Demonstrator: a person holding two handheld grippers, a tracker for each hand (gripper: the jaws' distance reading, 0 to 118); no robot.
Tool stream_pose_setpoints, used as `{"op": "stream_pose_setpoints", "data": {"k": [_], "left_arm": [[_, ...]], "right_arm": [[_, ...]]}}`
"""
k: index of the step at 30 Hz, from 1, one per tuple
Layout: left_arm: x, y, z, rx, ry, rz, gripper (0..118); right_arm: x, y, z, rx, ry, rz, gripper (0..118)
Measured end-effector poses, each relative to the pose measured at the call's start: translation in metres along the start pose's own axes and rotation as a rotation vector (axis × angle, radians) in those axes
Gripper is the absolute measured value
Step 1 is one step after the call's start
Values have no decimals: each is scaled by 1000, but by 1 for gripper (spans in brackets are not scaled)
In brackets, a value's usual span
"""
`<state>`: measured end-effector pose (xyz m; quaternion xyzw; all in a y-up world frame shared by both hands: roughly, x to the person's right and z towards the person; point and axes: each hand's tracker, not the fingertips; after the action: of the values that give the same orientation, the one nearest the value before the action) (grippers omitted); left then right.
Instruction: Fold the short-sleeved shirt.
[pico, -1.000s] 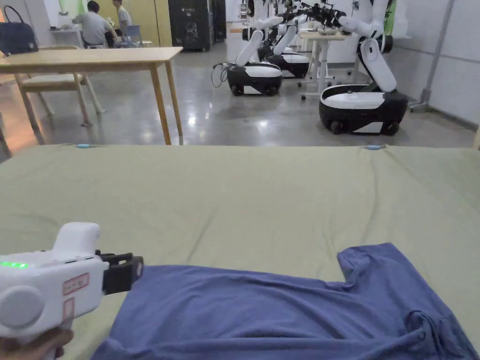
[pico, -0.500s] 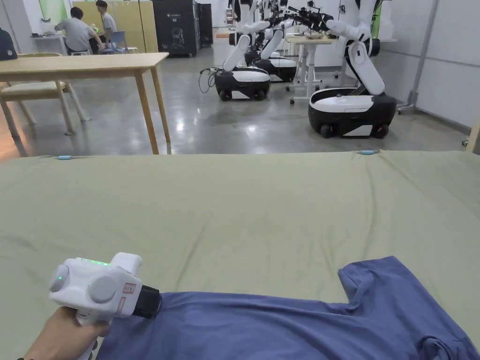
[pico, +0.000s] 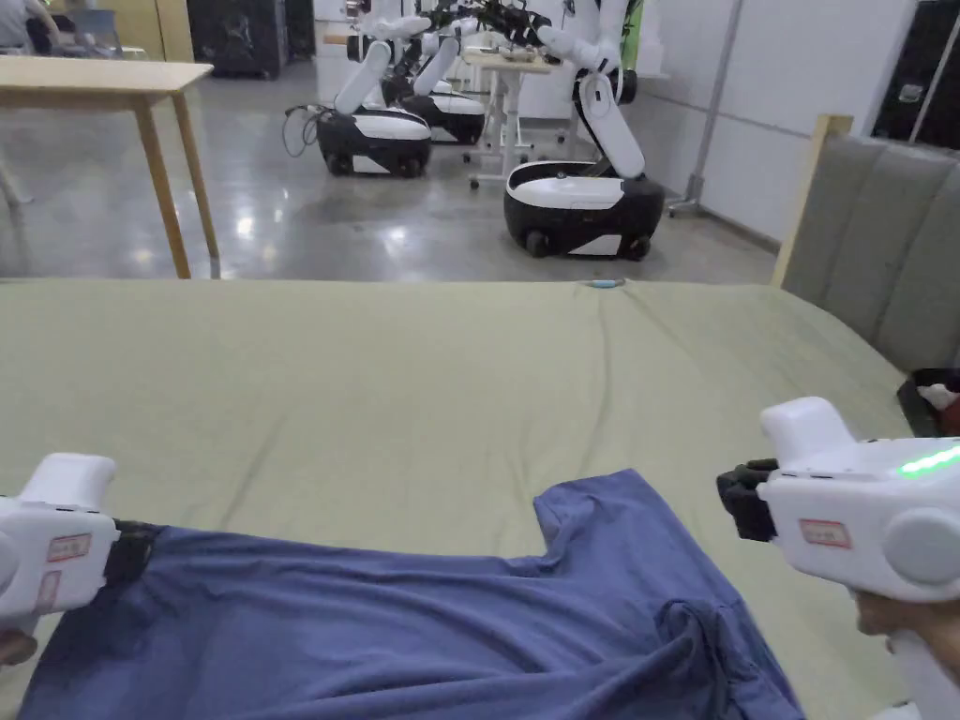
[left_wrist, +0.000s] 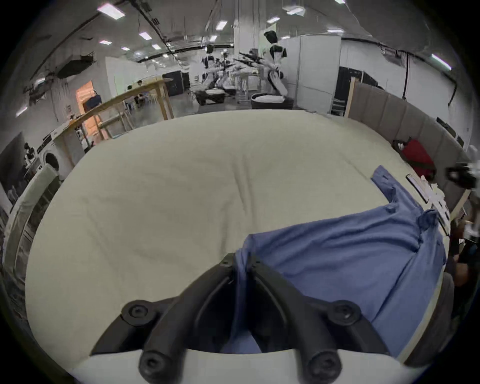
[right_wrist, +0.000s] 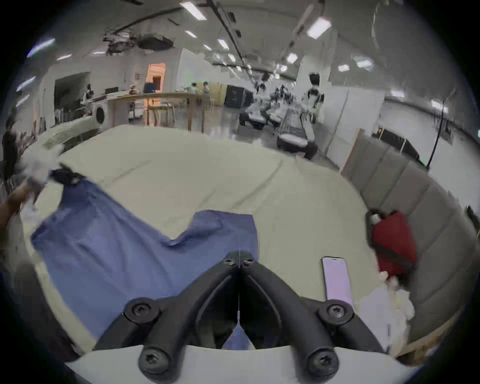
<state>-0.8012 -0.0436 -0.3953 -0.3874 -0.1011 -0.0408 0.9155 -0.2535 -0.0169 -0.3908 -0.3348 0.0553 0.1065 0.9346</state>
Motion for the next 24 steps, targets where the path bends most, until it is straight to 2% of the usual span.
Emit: {"op": "stream_pose_setpoints", "data": {"k": [1,2,3,4,5,6,8,9,10,11,12,13,14,15,16,18,20,24], "left_arm": [[1,-2,3,5,-3,5,2],[3,-3,7,5,-3,8,2],[4,-5,9,8,-1,13,2],[4,-6,11,9,1,18,2],[4,-7,12,16,1,27,2],[1,-7,11,18,-3,44,2],[1,-9,10,17,-12,59,2],[2,-10,9,7,-21,70,2],[1,-11,6,-2,-19,64,2],[2,-12,5,-4,-17,58,2],[4,-12,5,-7,-13,50,2],[5,-13,5,-9,-15,54,2],[2,-12,3,-8,-22,57,2],[3,-11,3,-9,-24,60,2],[3,-11,5,-8,-20,59,2],[3,-10,9,-3,-11,45,2],[1,-12,24,10,-13,25,2],[-5,-33,78,69,-22,-4,2]], "right_arm": [[5,3,-30,-39,24,-39,3],[9,5,-54,-106,63,-54,15],[12,6,-80,-171,85,-74,39],[13,4,-101,-235,84,-98,69],[13,1,-116,-279,75,-92,94],[12,-1,-130,-321,61,-73,95],[7,-9,-145,-394,-11,-35,92],[5,-12,-152,-453,-43,-19,86],[3,-16,-155,-483,-46,-15,76],[3,-16,-151,-435,32,-74,59],[1,-13,-143,-411,17,-90,33],[-1,-9,-136,-399,22,-76,0],[-3,-5,-131,-378,57,-74,0],[-7,0,-131,-393,-10,-32,0],[-8,1,-127,-387,-2,-8,0],[-6,8,-113,-361,6,-12,0],[-1,13,-86,-268,31,-37,0],[-9,12,0,-121,53,68,0]]}}
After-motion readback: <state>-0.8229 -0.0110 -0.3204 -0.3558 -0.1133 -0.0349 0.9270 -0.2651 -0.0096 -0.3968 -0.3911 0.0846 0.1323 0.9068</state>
